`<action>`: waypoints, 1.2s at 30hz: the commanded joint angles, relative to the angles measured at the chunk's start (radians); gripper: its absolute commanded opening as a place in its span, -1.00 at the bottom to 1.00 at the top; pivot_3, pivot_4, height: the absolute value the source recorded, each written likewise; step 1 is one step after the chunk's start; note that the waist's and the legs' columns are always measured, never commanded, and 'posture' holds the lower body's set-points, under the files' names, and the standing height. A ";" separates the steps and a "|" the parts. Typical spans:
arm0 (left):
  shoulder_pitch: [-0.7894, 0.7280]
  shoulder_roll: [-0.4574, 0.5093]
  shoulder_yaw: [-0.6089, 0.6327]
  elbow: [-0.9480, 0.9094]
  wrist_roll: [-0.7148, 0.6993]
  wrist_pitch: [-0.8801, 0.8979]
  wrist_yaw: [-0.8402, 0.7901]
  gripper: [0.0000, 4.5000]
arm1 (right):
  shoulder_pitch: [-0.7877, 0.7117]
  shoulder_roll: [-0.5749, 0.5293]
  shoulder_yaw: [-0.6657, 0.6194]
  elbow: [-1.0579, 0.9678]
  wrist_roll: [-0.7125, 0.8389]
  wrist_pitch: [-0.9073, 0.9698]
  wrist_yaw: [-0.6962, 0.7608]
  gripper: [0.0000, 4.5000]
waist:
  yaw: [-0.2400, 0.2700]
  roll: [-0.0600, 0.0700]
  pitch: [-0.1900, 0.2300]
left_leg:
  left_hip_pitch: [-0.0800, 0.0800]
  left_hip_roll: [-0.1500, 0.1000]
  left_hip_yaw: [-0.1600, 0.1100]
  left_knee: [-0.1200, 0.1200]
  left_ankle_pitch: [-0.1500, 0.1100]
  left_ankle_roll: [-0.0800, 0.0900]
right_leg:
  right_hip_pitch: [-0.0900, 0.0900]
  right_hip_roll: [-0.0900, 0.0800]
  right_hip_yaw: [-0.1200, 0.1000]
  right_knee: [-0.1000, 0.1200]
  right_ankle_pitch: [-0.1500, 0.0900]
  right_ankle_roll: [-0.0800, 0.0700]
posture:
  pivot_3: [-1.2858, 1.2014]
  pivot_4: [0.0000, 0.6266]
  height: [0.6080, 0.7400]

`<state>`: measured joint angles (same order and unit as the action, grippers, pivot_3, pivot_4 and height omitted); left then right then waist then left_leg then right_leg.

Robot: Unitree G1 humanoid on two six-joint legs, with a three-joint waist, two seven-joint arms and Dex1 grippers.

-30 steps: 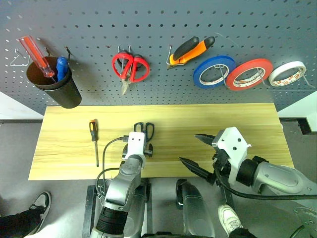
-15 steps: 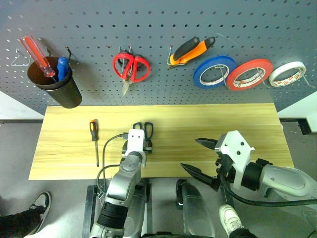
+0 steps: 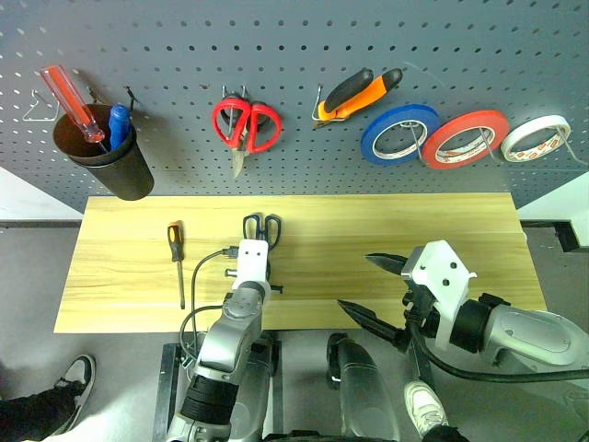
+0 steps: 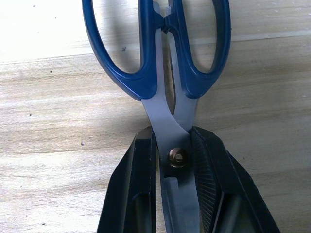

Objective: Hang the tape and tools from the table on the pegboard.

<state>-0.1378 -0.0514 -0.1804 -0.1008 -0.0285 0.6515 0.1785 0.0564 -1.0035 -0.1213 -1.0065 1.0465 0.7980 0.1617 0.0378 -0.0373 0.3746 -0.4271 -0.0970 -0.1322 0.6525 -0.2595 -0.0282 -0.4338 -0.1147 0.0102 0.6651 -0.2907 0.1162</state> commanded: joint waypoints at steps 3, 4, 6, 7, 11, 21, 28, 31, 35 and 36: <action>0.041 -0.052 -0.015 0.012 -0.003 0.035 0.000 -0.69 | 0.003 -0.009 0.013 -0.041 0.007 -0.026 -0.006 1.00 | 0.000 0.000 0.000 | 0.000 0.000 0.000 0.000 0.000 0.000 | 0.000 0.000 0.000 0.000 0.000 0.000 | -0.01 0.34 0.55; 0.042 -0.052 -0.016 0.008 -0.004 0.036 -0.001 -0.69 | 0.001 -0.007 0.018 -0.041 0.003 -0.025 -0.007 1.00 | 0.000 0.000 0.000 | 0.000 0.000 0.000 0.000 0.000 0.000 | 0.000 0.000 0.000 0.000 0.000 0.000 | -0.01 0.34 0.55; 0.044 -0.053 -0.018 -0.005 -0.008 0.032 -0.006 -0.69 | -0.001 -0.006 0.026 -0.041 -0.003 -0.025 -0.009 1.00 | 0.000 0.000 0.000 | 0.000 0.000 0.000 0.000 0.000 0.000 | 0.000 0.000 0.000 0.000 0.000 0.000 | -0.01 0.34 0.55; 0.046 -0.052 -0.021 -0.011 -0.010 0.028 -0.011 -0.69 | -0.001 -0.006 0.028 -0.041 -0.005 -0.026 -0.010 1.00 | 0.000 0.000 0.000 | 0.000 0.000 0.000 0.000 0.000 0.000 | 0.000 0.000 0.000 0.000 0.000 0.000 | -0.01 0.35 0.55; 0.062 -0.039 -0.052 -0.070 -0.009 0.008 -0.040 -0.69 | -0.003 -0.004 0.040 -0.041 -0.017 -0.025 -0.014 1.00 | 0.000 -0.001 0.001 | 0.000 0.000 0.000 0.000 0.000 0.000 | 0.000 0.000 0.000 -0.001 0.000 0.000 | -0.01 0.34 0.55; 0.136 0.053 -0.123 -0.277 0.048 -0.052 -0.118 -0.77 | 0.005 0.004 0.045 -0.041 -0.038 -0.023 -0.011 1.00 | -0.001 -0.001 0.008 | -0.001 0.000 0.000 -0.002 -0.001 0.001 | 0.000 0.000 0.000 -0.003 0.000 0.000 | 0.00 0.33 0.55; 0.158 0.082 -0.149 -0.349 0.068 -0.061 -0.153 -0.77 | 0.011 0.015 0.051 -0.041 -0.063 -0.021 -0.006 1.00 | 0.001 -0.001 0.008 | -0.002 0.000 0.000 -0.002 -0.001 0.001 | 0.000 -0.001 0.000 -0.004 0.000 0.000 | 0.00 0.30 0.55; 0.164 0.086 -0.166 -0.374 0.064 -0.086 -0.181 -0.77 | 0.013 0.021 0.054 -0.041 -0.076 -0.023 -0.006 1.00 | 0.000 -0.001 0.008 | -0.002 0.000 0.000 -0.002 -0.001 0.001 | 0.000 -0.001 0.000 -0.004 0.000 0.000 | 0.00 0.27 0.55; 0.202 0.130 -0.198 -0.421 0.060 -0.165 -0.246 -0.77 | 0.018 0.026 0.056 -0.041 -0.090 -0.024 -0.003 1.00 | 0.000 -0.001 0.008 | -0.002 0.000 0.000 -0.002 -0.001 0.001 | 0.000 -0.001 0.000 -0.004 0.000 0.000 | 0.00 0.26 0.55; 0.215 0.154 -0.203 -0.432 0.072 -0.194 -0.259 -0.77 | 0.018 0.029 0.055 -0.041 -0.094 -0.023 -0.002 1.00 | 0.000 -0.001 0.007 | -0.002 0.000 0.000 -0.002 0.000 0.000 | 0.000 -0.001 0.000 -0.004 0.000 0.000 | 0.00 0.26 0.55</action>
<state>0.0569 0.0877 -0.3649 -0.4768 0.0332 0.5157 -0.0583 0.0682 -0.9849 -0.0619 -1.0065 0.9559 0.7919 0.1546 0.0380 -0.0383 0.3821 -0.4288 -0.0969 -0.1325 0.6502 -0.2581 -0.0307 -0.4342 -0.1152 0.0102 0.6604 -0.2907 0.1163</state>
